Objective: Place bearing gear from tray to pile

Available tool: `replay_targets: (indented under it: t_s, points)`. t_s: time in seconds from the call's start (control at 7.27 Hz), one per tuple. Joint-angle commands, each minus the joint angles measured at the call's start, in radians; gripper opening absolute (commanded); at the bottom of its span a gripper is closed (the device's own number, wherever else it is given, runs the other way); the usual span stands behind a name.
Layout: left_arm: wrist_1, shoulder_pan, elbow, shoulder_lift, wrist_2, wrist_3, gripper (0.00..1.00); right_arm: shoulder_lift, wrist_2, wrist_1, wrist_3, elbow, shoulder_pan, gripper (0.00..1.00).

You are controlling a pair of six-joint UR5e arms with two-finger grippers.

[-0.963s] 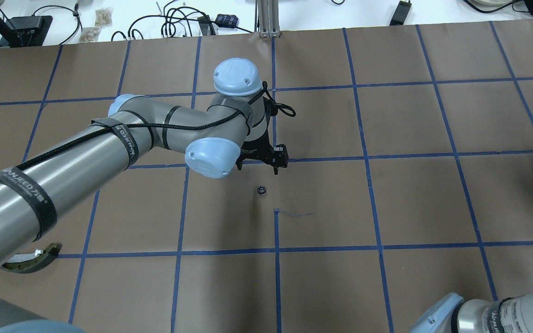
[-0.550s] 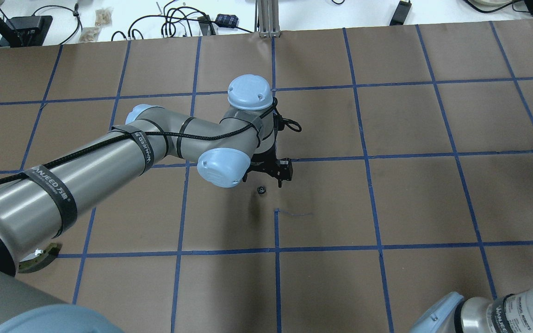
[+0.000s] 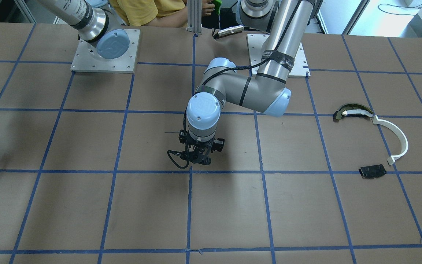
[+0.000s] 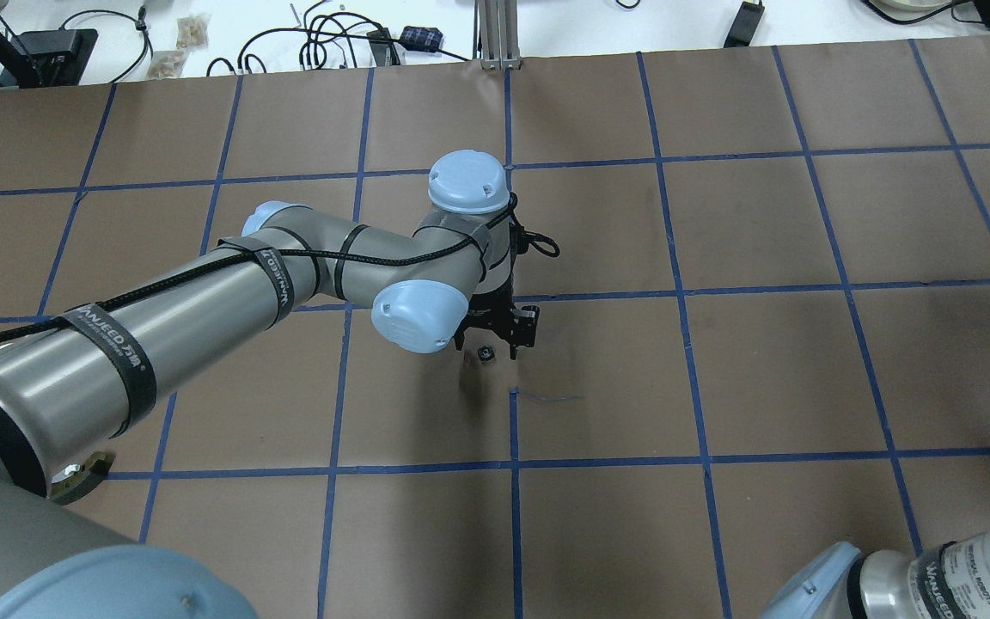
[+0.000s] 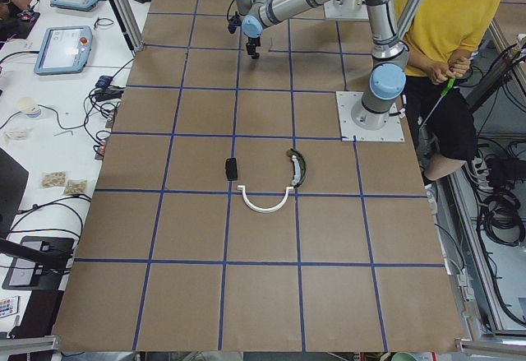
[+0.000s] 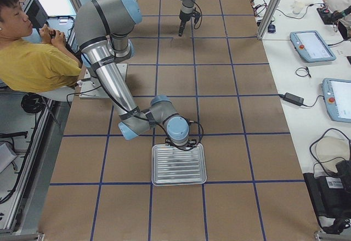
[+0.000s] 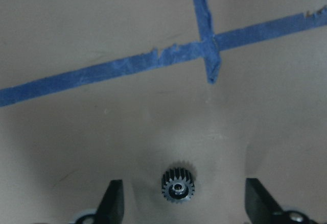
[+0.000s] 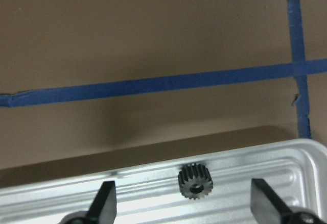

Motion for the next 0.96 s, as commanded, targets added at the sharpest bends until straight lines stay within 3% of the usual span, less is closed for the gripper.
replay_targets:
  t_s: [0.0,0.14,0.28,0.41,0.55,0.83]
  points:
    - [-0.001,0.0,0.0,-0.009,0.0,0.005,0.53,0.009,0.006,-0.001,-0.002,-0.001,0.0,0.89]
    - [-0.001,0.0,0.0,-0.01,0.0,0.004,0.49,0.009,0.006,-0.001,0.0,0.001,0.0,0.83]
    - [-0.003,0.0,0.0,-0.01,0.002,0.004,0.34,0.009,0.006,-0.001,0.01,0.001,0.0,0.72]
    - [-0.003,0.0,0.0,-0.01,0.002,0.004,0.11,0.009,0.006,-0.001,0.01,0.001,0.0,0.6]
    - [-0.006,0.0,0.0,-0.01,0.003,0.004,0.0,0.008,0.004,-0.001,0.007,0.001,0.0,0.52]
    - [-0.007,0.008,0.004,0.002,0.008,0.005,0.0,0.006,0.001,0.001,0.007,0.002,0.0,0.3]
